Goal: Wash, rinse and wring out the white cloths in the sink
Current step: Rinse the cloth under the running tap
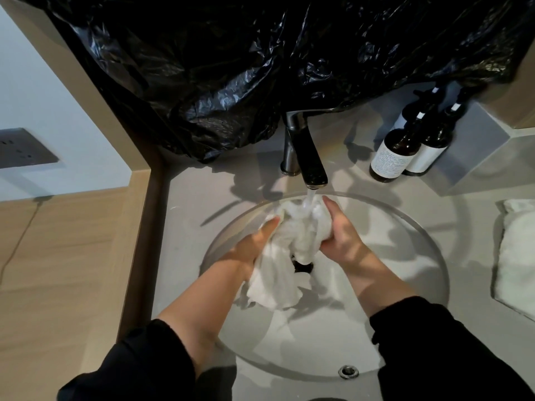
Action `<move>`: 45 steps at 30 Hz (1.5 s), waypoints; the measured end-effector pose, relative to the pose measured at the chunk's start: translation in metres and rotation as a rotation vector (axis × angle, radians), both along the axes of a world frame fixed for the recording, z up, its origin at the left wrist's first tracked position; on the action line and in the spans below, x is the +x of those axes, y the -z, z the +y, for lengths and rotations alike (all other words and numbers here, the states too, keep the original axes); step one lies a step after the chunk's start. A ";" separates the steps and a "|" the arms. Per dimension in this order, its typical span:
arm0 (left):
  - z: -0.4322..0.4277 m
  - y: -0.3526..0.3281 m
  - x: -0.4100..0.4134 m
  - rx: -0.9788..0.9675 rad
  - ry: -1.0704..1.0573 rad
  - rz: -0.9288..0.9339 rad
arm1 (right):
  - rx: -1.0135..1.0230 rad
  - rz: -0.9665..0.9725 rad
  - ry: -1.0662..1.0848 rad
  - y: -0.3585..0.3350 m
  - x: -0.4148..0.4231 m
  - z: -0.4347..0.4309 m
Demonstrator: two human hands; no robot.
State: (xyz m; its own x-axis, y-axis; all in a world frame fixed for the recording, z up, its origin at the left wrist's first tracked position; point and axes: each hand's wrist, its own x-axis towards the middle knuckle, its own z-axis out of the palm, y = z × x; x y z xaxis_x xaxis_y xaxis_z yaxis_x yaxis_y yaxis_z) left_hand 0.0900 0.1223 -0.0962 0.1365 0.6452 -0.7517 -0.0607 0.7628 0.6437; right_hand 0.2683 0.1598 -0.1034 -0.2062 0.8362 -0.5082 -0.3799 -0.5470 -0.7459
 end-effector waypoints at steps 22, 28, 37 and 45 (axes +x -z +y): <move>-0.011 0.016 0.016 0.221 0.018 -0.022 | 0.398 -0.875 -0.141 0.020 -0.017 -0.005; -0.007 0.018 0.008 0.329 0.118 0.144 | -0.287 -0.326 -0.083 0.011 -0.017 0.020; -0.011 0.022 0.018 0.331 -0.069 0.095 | -0.209 -0.172 -0.281 -0.007 0.003 0.025; -0.002 0.020 0.033 0.352 -0.226 -0.082 | 0.219 -0.392 -0.099 0.016 -0.009 -0.019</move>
